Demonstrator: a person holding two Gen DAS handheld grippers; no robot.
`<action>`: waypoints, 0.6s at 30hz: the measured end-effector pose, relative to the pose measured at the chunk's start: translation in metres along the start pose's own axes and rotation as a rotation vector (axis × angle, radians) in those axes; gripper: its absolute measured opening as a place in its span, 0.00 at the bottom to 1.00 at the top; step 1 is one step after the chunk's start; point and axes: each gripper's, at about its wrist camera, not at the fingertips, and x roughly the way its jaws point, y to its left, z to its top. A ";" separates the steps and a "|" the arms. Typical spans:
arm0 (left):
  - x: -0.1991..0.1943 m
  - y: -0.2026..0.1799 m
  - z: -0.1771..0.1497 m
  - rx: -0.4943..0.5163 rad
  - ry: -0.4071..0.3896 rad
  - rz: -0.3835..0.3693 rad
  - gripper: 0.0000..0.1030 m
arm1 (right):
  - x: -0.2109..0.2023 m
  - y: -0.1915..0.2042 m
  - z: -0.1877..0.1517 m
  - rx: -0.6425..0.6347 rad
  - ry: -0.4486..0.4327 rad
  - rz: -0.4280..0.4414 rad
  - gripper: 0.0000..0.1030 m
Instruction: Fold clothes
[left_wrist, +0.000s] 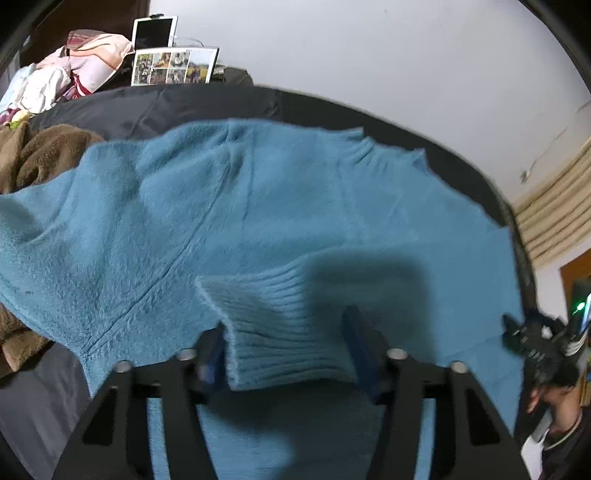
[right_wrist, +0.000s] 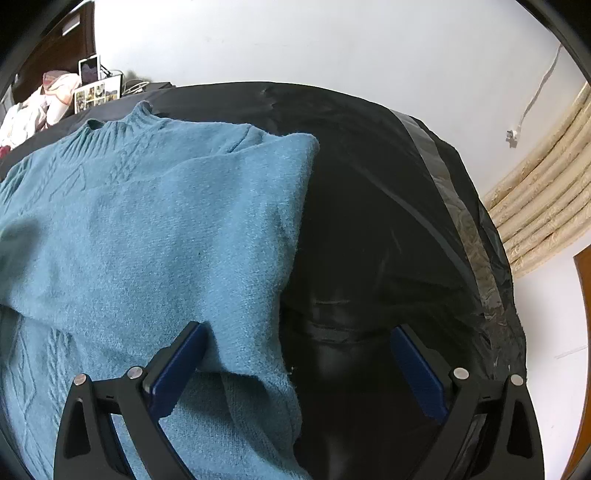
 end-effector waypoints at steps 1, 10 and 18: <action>-0.002 0.002 0.000 0.008 -0.009 0.002 0.45 | 0.000 0.000 0.000 0.001 0.000 0.000 0.99; -0.010 0.017 0.006 -0.035 -0.009 -0.062 0.12 | -0.004 0.006 -0.001 -0.008 -0.002 -0.016 0.99; -0.028 -0.001 0.021 0.071 -0.100 -0.014 0.10 | -0.004 0.007 0.000 -0.009 0.000 -0.021 0.99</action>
